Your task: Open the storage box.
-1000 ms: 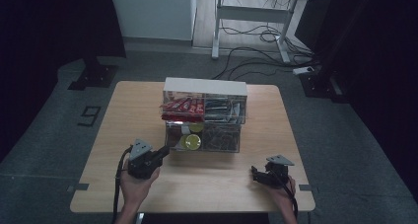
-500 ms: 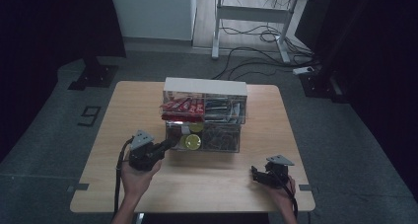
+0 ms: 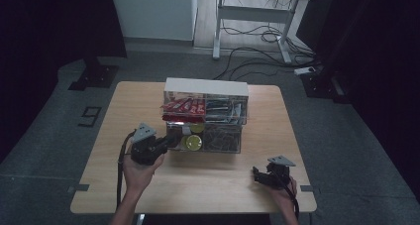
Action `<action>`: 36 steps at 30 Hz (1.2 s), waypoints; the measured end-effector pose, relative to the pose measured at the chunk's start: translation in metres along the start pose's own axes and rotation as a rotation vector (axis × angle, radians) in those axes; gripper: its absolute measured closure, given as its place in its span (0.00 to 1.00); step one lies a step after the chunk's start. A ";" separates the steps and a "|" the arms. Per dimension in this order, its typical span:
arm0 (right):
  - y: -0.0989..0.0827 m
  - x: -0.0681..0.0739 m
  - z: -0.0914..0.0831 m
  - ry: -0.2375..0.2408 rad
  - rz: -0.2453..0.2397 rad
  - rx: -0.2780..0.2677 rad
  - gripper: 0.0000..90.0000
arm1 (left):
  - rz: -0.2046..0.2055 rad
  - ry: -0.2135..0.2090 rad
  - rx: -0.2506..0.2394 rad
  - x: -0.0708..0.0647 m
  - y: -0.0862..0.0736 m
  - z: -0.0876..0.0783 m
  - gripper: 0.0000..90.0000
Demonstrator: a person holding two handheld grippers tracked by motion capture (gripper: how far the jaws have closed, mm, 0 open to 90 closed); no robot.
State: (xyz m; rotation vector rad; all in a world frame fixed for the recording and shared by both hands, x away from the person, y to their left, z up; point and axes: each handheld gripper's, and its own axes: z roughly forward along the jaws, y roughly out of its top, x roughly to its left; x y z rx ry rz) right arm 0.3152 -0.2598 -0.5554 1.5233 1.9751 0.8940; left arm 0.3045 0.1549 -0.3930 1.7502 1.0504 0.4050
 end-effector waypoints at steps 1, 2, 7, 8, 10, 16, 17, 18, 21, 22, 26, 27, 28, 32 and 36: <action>0.000 0.000 0.000 0.000 0.000 0.000 0.18 | 0.001 -0.002 0.000 0.000 0.001 0.000 1.00; 0.000 0.000 0.000 0.000 0.000 0.000 0.18 | 0.001 -0.002 0.000 0.000 0.001 0.000 1.00; 0.000 0.000 0.000 0.000 0.000 0.000 0.18 | 0.003 -0.003 0.001 0.000 0.007 0.002 1.00; 0.000 0.000 0.000 0.000 0.000 0.000 0.18 | 0.003 -0.005 0.001 0.000 0.008 0.002 1.00; 0.000 0.000 0.000 0.000 0.000 0.000 0.18 | 0.004 -0.006 0.001 0.000 0.010 0.004 1.00; 0.000 0.000 0.000 0.000 0.000 0.000 0.18 | 0.007 -0.011 0.004 -0.001 0.016 0.006 1.00; 0.000 0.000 0.000 0.000 0.000 0.000 0.18 | 0.006 -0.013 0.004 -0.001 0.017 0.006 1.00; 0.000 0.000 0.000 0.000 0.000 0.000 0.18 | 0.005 -0.015 0.004 -0.001 0.018 0.007 1.00; 0.000 0.000 0.000 0.000 -0.001 0.001 0.18 | 0.010 -0.017 0.005 -0.002 0.022 0.007 1.00; 0.000 0.000 0.000 0.000 -0.001 0.001 0.18 | 0.010 -0.019 0.006 -0.002 0.023 0.008 1.00; 0.000 0.000 0.000 0.000 -0.001 0.000 0.18 | 0.015 -0.022 0.009 -0.003 0.028 0.010 1.00; 0.000 0.000 0.000 0.000 -0.001 0.001 0.18 | 0.017 -0.023 0.010 -0.003 0.029 0.011 1.00; 0.000 0.000 0.000 0.000 -0.001 0.001 0.18 | 0.017 -0.023 0.010 -0.003 0.029 0.011 1.00; 0.000 0.000 0.000 0.000 -0.001 0.002 0.18 | 0.014 -0.030 0.008 -0.004 0.034 0.013 1.00; 0.000 0.000 0.000 0.000 -0.001 0.002 0.18 | 0.013 -0.036 0.008 -0.004 0.037 0.014 1.00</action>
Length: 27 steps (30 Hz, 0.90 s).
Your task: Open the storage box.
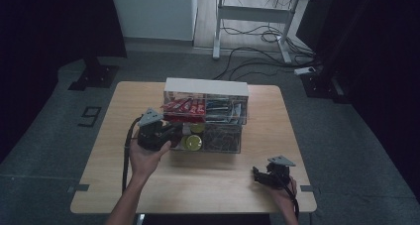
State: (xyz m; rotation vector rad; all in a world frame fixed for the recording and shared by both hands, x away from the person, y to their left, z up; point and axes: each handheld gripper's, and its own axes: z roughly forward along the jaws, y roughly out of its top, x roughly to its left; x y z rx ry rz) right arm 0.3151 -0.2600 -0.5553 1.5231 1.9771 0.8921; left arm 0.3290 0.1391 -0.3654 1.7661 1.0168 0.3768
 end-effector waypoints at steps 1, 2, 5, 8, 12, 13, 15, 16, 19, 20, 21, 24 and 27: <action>0.000 0.000 0.000 0.000 0.000 0.000 0.18 | -0.002 -0.003 0.001 0.000 0.002 0.001 1.00; 0.000 0.000 0.000 0.000 0.000 0.000 0.18 | -0.002 -0.005 0.002 0.000 0.003 0.002 1.00; 0.000 0.000 0.000 0.000 0.000 0.000 0.18 | -0.004 -0.007 0.004 0.000 0.005 0.004 1.00; 0.000 0.000 0.000 0.000 0.000 0.000 0.18 | -0.002 -0.007 0.007 0.000 0.008 0.007 1.00; 0.000 0.000 0.000 0.000 -0.002 -0.001 0.18 | -0.001 -0.006 0.007 -0.001 0.011 0.009 1.00; 0.000 0.000 0.000 0.000 0.000 0.000 0.18 | 0.000 -0.008 0.006 -0.001 0.012 0.010 1.00; 0.000 0.000 0.000 0.000 0.000 0.000 0.18 | 0.003 -0.008 0.008 -0.002 0.013 0.011 1.00; 0.000 0.000 0.000 0.000 0.000 0.000 0.18 | 0.004 -0.008 0.010 -0.002 0.013 0.011 1.00; 0.000 0.000 0.000 0.000 0.000 0.000 0.18 | 0.001 -0.010 0.010 -0.002 0.014 0.013 1.00; 0.000 0.000 0.000 0.000 0.000 0.000 0.18 | 0.002 -0.010 0.010 -0.002 0.014 0.013 1.00; 0.000 0.000 0.000 0.000 0.000 0.000 0.18 | 0.002 -0.011 0.011 -0.002 0.014 0.013 1.00; 0.000 0.000 0.000 0.000 0.000 0.000 0.18 | -0.003 -0.015 0.012 -0.002 0.015 0.015 1.00; 0.000 0.000 0.000 0.000 0.000 0.000 0.18 | -0.005 -0.020 0.018 -0.002 0.016 0.018 1.00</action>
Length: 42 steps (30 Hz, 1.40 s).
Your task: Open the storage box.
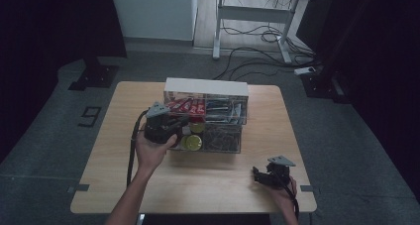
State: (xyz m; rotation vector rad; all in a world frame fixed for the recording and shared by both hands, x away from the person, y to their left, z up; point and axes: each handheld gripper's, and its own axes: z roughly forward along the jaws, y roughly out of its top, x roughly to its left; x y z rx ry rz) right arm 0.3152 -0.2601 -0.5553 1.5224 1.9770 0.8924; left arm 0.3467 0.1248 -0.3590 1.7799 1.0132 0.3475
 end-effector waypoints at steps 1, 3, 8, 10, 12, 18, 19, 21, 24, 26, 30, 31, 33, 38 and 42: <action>0.000 0.000 0.000 0.000 0.000 0.000 0.18 | 0.000 0.000 0.000 0.000 0.000 0.000 1.00; 0.000 0.000 0.000 0.000 0.001 0.000 0.18 | 0.002 0.000 0.006 0.000 0.000 0.002 1.00; 0.000 0.000 0.000 0.000 0.002 0.000 0.18 | -0.008 -0.004 0.007 0.002 0.001 0.003 1.00; 0.000 0.000 0.000 0.000 0.003 0.000 0.18 | -0.008 -0.003 0.006 0.002 0.002 0.002 1.00; 0.000 0.000 0.000 0.000 0.002 0.000 0.18 | -0.006 -0.001 0.008 0.002 0.003 0.002 1.00; 0.000 0.000 0.000 0.000 0.003 0.001 0.18 | -0.012 -0.008 0.012 0.003 0.004 0.003 1.00; 0.000 0.000 0.000 0.000 0.002 0.000 0.18 | -0.010 -0.008 0.014 0.003 0.005 0.003 1.00; 0.000 0.000 0.000 0.000 0.002 0.000 0.18 | -0.009 -0.009 0.013 0.002 0.006 0.003 1.00; 0.000 0.000 0.000 0.000 0.002 0.000 0.18 | -0.009 -0.009 0.009 0.002 0.007 0.002 1.00; 0.000 0.000 0.000 0.000 0.002 0.000 0.18 | -0.008 -0.011 0.006 0.002 0.009 0.001 1.00; 0.000 0.000 0.000 0.000 0.002 0.000 0.18 | -0.005 -0.011 0.000 0.001 0.012 0.000 1.00; 0.000 0.000 0.000 0.000 0.002 0.000 0.18 | -0.005 -0.011 0.000 0.001 0.012 0.000 1.00; 0.000 0.000 0.000 0.000 0.002 0.001 0.18 | -0.007 -0.014 -0.007 0.001 0.015 -0.001 1.00; 0.000 0.000 0.000 0.000 0.000 0.000 0.18 | -0.005 -0.010 -0.014 0.001 0.021 -0.003 1.00; 0.000 0.000 0.000 0.001 0.003 0.001 0.18 | -0.007 -0.009 -0.019 0.001 0.025 -0.004 1.00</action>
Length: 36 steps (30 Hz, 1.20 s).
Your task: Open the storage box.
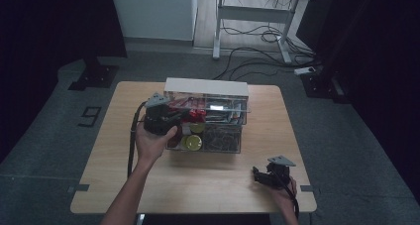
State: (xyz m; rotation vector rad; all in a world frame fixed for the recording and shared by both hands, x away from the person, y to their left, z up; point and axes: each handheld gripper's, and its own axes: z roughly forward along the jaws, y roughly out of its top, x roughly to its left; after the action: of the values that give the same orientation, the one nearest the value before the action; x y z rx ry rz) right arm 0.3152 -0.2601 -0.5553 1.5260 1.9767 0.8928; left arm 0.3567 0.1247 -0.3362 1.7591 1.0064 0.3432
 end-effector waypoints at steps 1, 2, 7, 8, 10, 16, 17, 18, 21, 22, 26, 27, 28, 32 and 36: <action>0.000 0.000 0.000 0.000 0.000 0.000 0.18 | 0.000 0.000 0.000 0.000 0.000 0.000 1.00; 0.000 0.000 0.000 0.000 0.000 0.000 0.18 | -0.003 -0.001 -0.001 0.001 0.001 0.001 1.00; 0.000 0.000 0.000 0.000 0.000 0.000 0.18 | -0.005 -0.001 -0.004 0.001 0.003 0.001 1.00; 0.000 0.000 0.000 0.000 0.000 0.000 0.18 | -0.005 -0.001 -0.007 0.001 0.004 0.001 1.00; 0.000 0.000 0.000 0.000 -0.001 0.000 0.18 | -0.006 0.003 -0.014 0.002 0.006 -0.001 1.00; 0.000 0.000 0.000 0.000 -0.001 0.000 0.18 | -0.014 0.010 -0.027 0.005 0.011 -0.004 1.00; 0.000 0.000 0.000 -0.001 0.000 0.000 0.18 | -0.015 0.011 -0.029 0.006 0.012 -0.004 1.00; 0.000 0.000 0.000 -0.002 0.000 -0.001 0.18 | -0.016 0.010 -0.030 0.006 0.013 -0.004 1.00; 0.000 0.000 0.000 -0.002 0.001 -0.001 0.18 | -0.016 0.012 -0.035 0.006 0.014 -0.004 1.00; 0.000 0.000 0.000 -0.003 0.002 -0.002 0.18 | -0.017 0.014 -0.040 0.006 0.016 -0.004 1.00; 0.000 0.000 0.000 -0.004 0.002 -0.002 0.18 | -0.018 0.017 -0.046 0.006 0.020 -0.003 1.00; 0.000 0.000 0.000 -0.004 0.002 -0.003 0.18 | -0.018 0.017 -0.046 0.006 0.021 -0.003 1.00; 0.000 0.000 0.000 -0.004 0.002 -0.002 0.18 | -0.017 0.016 -0.046 0.007 0.022 -0.004 1.00; 0.000 0.000 0.000 -0.004 0.003 -0.002 0.18 | -0.020 0.015 -0.050 0.007 0.025 -0.004 1.00; 0.000 0.000 0.000 -0.004 0.003 -0.002 0.18 | -0.024 0.013 -0.050 0.007 0.025 -0.003 1.00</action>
State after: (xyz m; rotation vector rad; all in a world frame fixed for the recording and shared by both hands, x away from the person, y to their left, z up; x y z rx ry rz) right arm 0.3153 -0.2603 -0.5554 1.5287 1.9703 0.8917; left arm 0.3705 0.1295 -0.3148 1.7004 1.0187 0.3626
